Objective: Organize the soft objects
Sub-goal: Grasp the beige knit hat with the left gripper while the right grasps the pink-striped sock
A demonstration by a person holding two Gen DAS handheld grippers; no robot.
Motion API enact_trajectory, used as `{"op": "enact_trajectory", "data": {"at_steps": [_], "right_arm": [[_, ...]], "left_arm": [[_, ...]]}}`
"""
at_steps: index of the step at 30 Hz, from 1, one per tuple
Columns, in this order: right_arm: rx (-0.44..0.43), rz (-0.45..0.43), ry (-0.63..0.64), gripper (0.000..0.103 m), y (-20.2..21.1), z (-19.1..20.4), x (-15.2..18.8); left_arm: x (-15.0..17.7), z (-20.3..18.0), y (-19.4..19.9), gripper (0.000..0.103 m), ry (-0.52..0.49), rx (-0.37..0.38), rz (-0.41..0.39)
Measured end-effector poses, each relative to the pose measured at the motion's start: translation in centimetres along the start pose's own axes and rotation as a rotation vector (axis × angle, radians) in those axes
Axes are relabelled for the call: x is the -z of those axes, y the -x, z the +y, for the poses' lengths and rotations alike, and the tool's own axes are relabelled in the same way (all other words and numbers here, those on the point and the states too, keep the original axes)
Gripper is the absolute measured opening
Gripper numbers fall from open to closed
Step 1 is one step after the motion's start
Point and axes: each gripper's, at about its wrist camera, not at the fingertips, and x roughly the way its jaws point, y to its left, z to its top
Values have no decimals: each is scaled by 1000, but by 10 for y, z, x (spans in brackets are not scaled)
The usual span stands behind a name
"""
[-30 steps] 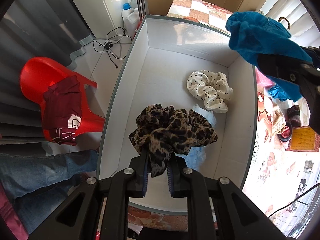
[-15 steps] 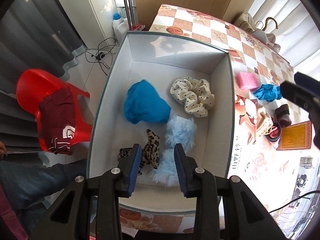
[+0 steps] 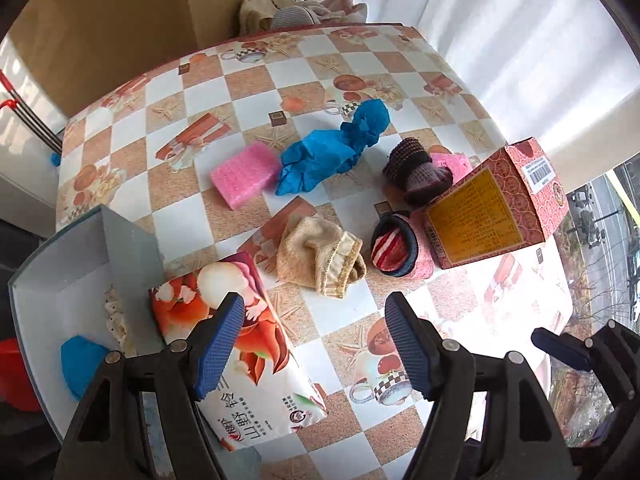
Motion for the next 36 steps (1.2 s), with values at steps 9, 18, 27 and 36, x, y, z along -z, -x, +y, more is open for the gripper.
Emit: {"op": "enact_trajectory", "data": {"at_steps": [9,18,27,36], "right_arm": [[-6,-34,18,50,-4,-10,30],[151,-182,309,50,-63,18,-8],[288,-121,336,50,-126,28,-43],[249,-40,324,17,-154,19,-62]], "left_arm": [[-38,-15,-99,69,-14,-106,178],[-30,22,-80,20,69,-35,159],[-25,67,-31,20,211,75,57],[-1,67,-21,20,261,114,44]]}}
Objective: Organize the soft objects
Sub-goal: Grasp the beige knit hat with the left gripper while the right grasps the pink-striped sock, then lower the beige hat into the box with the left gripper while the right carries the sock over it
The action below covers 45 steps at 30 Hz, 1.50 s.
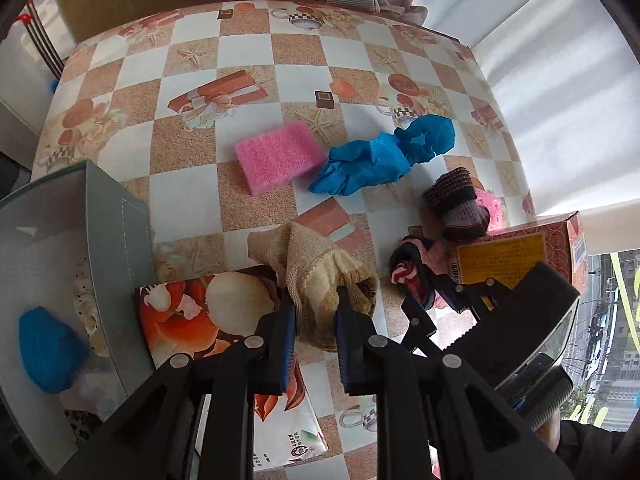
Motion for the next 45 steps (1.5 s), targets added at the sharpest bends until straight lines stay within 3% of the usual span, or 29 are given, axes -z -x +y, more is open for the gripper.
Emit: {"op": "enact_trajectory", "data": {"at_steps": [5,8,10,14,16,18,23,25,28,33,37,45], "right_arm": [[-142,1,-106,17,35,-17,30],[-240,29,-195,17,63,-22,71],[-288,107,-299,17,70,-31,106],[-250,224,-470,17,76,-62,172],[-207,243,-590,17,79,-93,194],[-154,213,-703,17,87,-131,204],[-71,13,-834,17,126,-216,174],[-78,-60,-845,17,135,-237,144],[-143,-130,-803,17,146,-242,98],[-288,-210,-693,17,168,-199,37],[-402,-164,-616,17,167,-149,23],[-499,-91,-433,17,174,-76,20]], "left_arm": [[25,-20,13,20,-64,-9,-6],[53,-52,9,20,-203,-41,40],[79,-78,-5,20,-314,-56,112],[134,-145,-36,20,-530,-8,241],[150,-186,-36,20,-660,-3,216],[147,-216,-18,20,-701,31,143],[88,-234,48,20,-578,59,-85],[58,-224,66,20,-484,17,-148],[27,-198,74,19,-376,-119,-179],[20,-136,79,17,-210,-261,-151],[39,-98,89,17,-143,-319,-152],[76,-51,99,17,-37,-354,-137]]}}
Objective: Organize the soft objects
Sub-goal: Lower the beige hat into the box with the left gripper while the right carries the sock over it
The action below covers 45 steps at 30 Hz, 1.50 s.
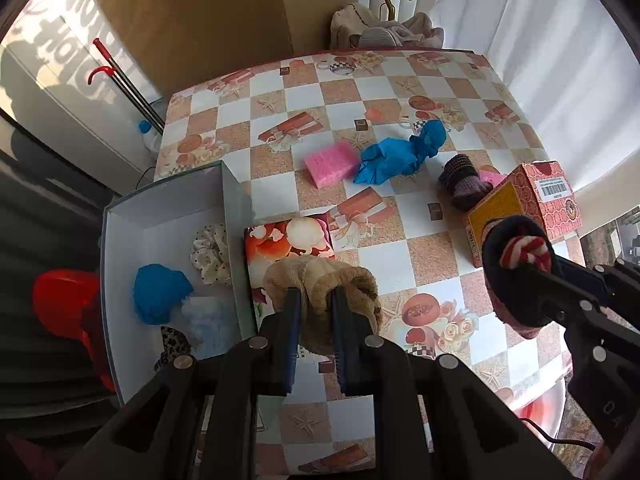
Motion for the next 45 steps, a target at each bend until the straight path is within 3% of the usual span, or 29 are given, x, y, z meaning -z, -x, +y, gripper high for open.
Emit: {"op": "enact_trajectory", "data": {"at_steps": [14,25,39,45], "right_arm": [[-42,74,218,17,-21,76,0],[-59,118,315,17,-40,123,-1],[-78,165,378,17,-67,173,-8],[-82,164,372,17,-69,178,-11]], "left_arm": [[34,55,-7,17,102,-20,40],[56,102,-14,17,204,-14,65],[80,155,-32,17,311,3,102],[96,186,-41,12,403,52,113]]}}
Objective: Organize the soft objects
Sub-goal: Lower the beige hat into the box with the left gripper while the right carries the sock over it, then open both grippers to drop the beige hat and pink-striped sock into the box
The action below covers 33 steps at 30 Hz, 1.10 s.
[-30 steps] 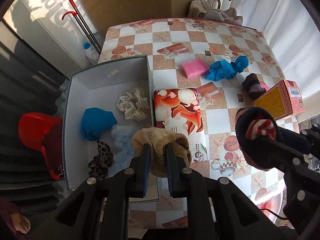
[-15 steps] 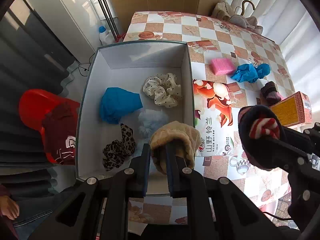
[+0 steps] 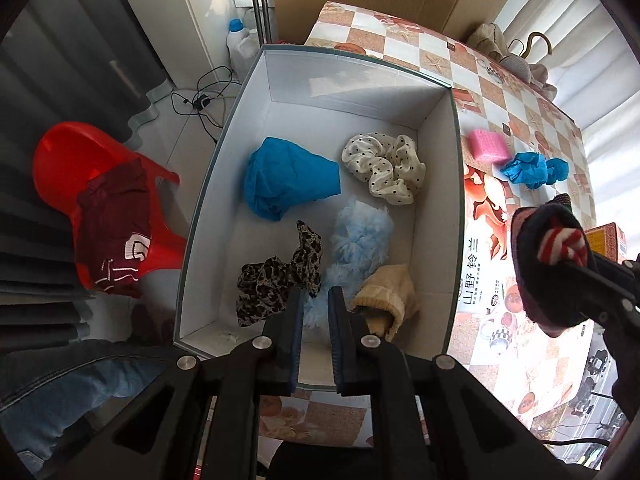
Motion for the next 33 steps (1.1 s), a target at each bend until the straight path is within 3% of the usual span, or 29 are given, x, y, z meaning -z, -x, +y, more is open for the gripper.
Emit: {"op": "enact_trajectory", "data": {"at_steps": [4,10,14,17,20,22,24,29,33], "right_arm": [[3,0,-20,17,-1,-2,-2],[-6,5,-25,17,-3,-1,-12],[-47,5,-27,17,-13,5,-34],[-38,10,7,18,-25,15,-48],[-55,34,4,27,-37,18,-55],[-45,40,1,34,-42,20,-56],[-39,37,-15,64,-43,18,-55],[-27,0,-57,64,-32,5,-49],[28,-52,-142,64,-10,-28,-34]], "left_arm": [[-2,7,-2,9,8,41,-7],[-3,8,-12,10,5,189,24],[-6,14,-15,33,36,166,24],[-6,21,-19,35,43,156,33],[-6,24,-24,37,38,144,43],[-6,25,-27,44,36,139,50],[-6,23,-29,55,32,135,51],[-9,10,-29,59,-13,135,47],[-20,-20,-17,59,-96,192,19]]}}
